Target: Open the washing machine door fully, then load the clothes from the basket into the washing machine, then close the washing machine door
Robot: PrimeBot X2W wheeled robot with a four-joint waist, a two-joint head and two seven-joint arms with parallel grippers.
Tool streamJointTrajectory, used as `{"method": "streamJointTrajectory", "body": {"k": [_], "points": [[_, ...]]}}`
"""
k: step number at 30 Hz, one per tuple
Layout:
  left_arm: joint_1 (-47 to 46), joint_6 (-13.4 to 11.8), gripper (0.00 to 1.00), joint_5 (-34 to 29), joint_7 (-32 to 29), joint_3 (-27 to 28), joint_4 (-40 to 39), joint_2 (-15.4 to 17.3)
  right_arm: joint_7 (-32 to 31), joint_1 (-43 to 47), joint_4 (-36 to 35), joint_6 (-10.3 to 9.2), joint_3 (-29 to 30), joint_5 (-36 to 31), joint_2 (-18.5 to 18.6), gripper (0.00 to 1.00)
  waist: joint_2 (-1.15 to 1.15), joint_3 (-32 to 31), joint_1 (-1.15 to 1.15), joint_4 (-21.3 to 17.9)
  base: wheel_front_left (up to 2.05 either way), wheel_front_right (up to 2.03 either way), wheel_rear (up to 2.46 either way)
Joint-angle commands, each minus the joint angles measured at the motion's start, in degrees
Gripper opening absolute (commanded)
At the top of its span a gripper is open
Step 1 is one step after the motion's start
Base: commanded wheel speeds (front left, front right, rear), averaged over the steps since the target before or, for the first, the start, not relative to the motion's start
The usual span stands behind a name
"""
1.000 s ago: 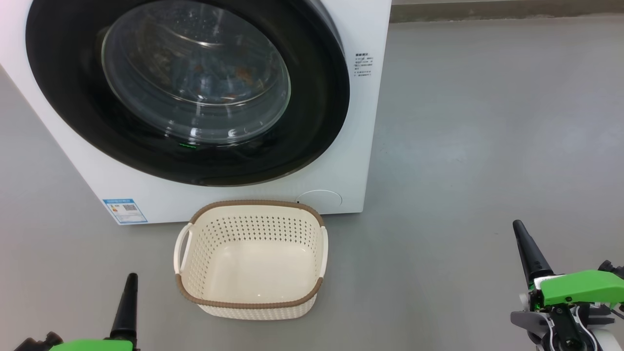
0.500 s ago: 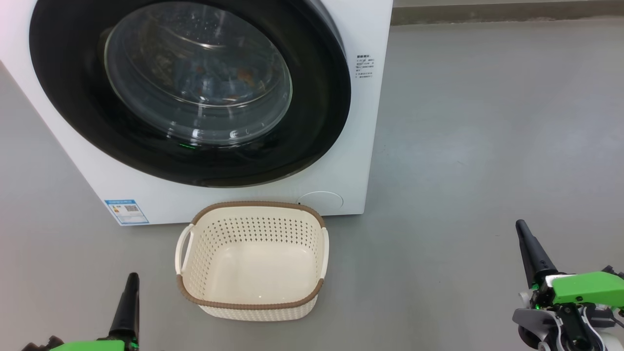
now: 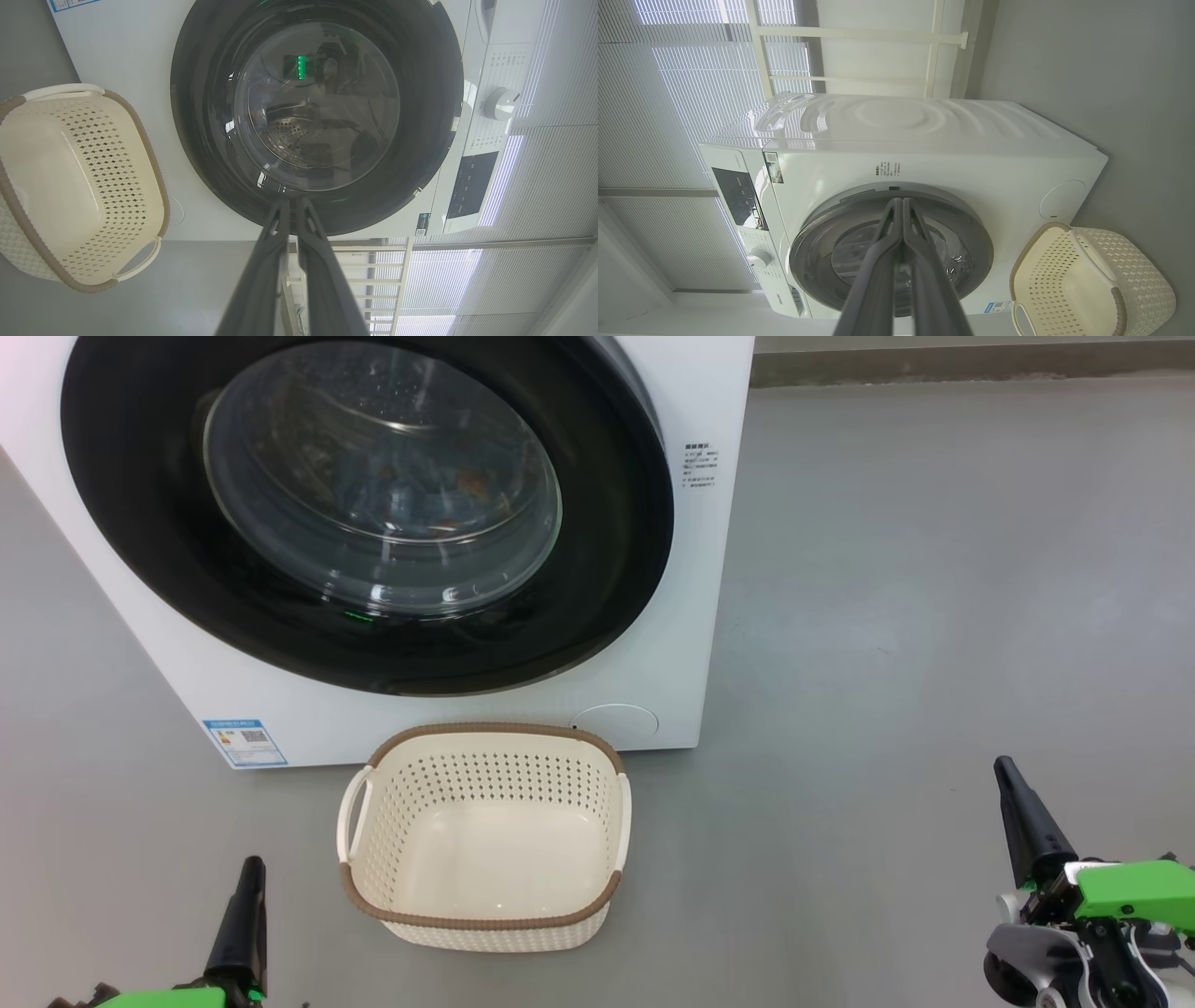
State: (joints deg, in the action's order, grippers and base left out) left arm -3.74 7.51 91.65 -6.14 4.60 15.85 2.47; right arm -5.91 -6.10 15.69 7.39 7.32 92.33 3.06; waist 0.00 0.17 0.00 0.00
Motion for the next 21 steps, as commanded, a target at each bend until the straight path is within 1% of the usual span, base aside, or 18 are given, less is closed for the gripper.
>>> {"method": "streamJointTrajectory", "body": {"k": [1, 21], "points": [[-2.4, 0.0, 0.0, 0.5, -0.4, 2.0, -1.8, 0.4, -0.3, 0.0, -1.7, 0.1, -1.2, 0.2, 0.1, 0.0, 0.0, 0.0, 0.0, 0.0, 0.0, 0.0, 0.0], [-2.4, 0.0, 0.0, 0.5, -0.4, 2.0, -1.8, 0.4, -0.3, -0.1, -1.7, 0.1, -1.1, 0.1, 0.1, 0.0, 0.0, 0.0, 0.0, 0.0, 0.0, 0.0, 0.0]]}}
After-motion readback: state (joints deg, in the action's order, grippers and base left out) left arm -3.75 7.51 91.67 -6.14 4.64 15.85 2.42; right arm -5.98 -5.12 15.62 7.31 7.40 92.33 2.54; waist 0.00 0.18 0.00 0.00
